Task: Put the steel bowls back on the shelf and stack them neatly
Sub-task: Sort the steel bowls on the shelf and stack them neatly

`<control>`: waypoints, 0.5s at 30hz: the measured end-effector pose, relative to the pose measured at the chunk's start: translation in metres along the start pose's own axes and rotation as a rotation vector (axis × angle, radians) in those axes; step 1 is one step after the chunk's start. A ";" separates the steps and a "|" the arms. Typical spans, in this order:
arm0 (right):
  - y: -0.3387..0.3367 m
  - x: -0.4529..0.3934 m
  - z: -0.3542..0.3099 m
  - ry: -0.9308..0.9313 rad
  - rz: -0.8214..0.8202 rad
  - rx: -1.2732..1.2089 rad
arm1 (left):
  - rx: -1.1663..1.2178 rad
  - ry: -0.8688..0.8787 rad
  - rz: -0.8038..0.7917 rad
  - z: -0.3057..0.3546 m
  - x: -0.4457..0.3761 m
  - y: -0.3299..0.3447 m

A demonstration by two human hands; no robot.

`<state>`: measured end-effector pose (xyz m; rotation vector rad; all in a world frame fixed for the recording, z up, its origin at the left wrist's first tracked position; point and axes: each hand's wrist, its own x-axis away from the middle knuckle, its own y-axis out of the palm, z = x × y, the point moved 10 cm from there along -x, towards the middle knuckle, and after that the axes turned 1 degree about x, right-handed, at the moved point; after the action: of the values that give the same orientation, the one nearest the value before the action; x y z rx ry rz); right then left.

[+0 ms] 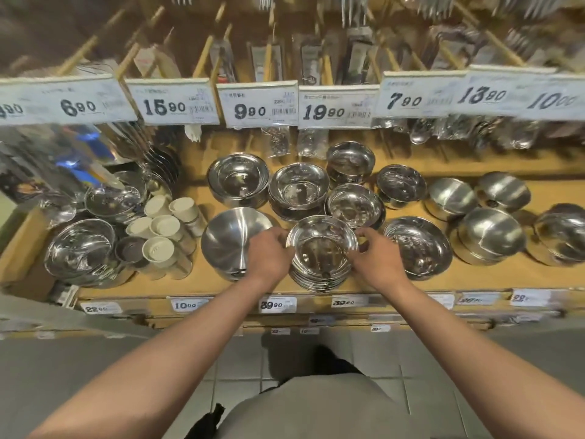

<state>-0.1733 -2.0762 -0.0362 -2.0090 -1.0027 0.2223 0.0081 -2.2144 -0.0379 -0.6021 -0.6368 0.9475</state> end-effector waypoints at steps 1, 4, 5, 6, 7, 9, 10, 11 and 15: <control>-0.001 0.001 -0.001 -0.004 0.000 -0.002 | -0.010 0.006 -0.003 0.001 0.000 -0.001; -0.002 0.005 -0.004 -0.018 0.007 0.018 | -0.040 0.034 -0.004 0.007 0.002 -0.003; -0.002 0.005 -0.005 -0.023 0.006 0.027 | -0.049 0.038 -0.002 0.008 0.003 -0.004; -0.002 0.006 -0.006 -0.023 0.002 0.037 | -0.059 0.044 -0.002 0.009 0.004 -0.006; -0.003 0.006 -0.007 -0.016 -0.003 0.047 | -0.061 0.052 -0.004 0.010 0.005 -0.008; -0.008 0.005 -0.008 0.011 -0.015 0.055 | -0.020 0.058 0.004 0.010 0.003 -0.017; -0.011 0.003 -0.009 0.017 -0.014 0.054 | 0.017 0.049 0.015 0.010 0.001 -0.023; -0.016 0.000 -0.013 0.012 -0.008 0.048 | 0.039 0.032 0.031 0.008 -0.003 -0.031; -0.029 -0.016 -0.033 -0.023 -0.001 -0.014 | 0.035 -0.004 0.110 0.004 -0.018 -0.067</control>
<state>-0.1848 -2.0990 0.0029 -2.0231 -1.0217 0.2391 0.0340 -2.2600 0.0085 -0.6090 -0.5947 1.0607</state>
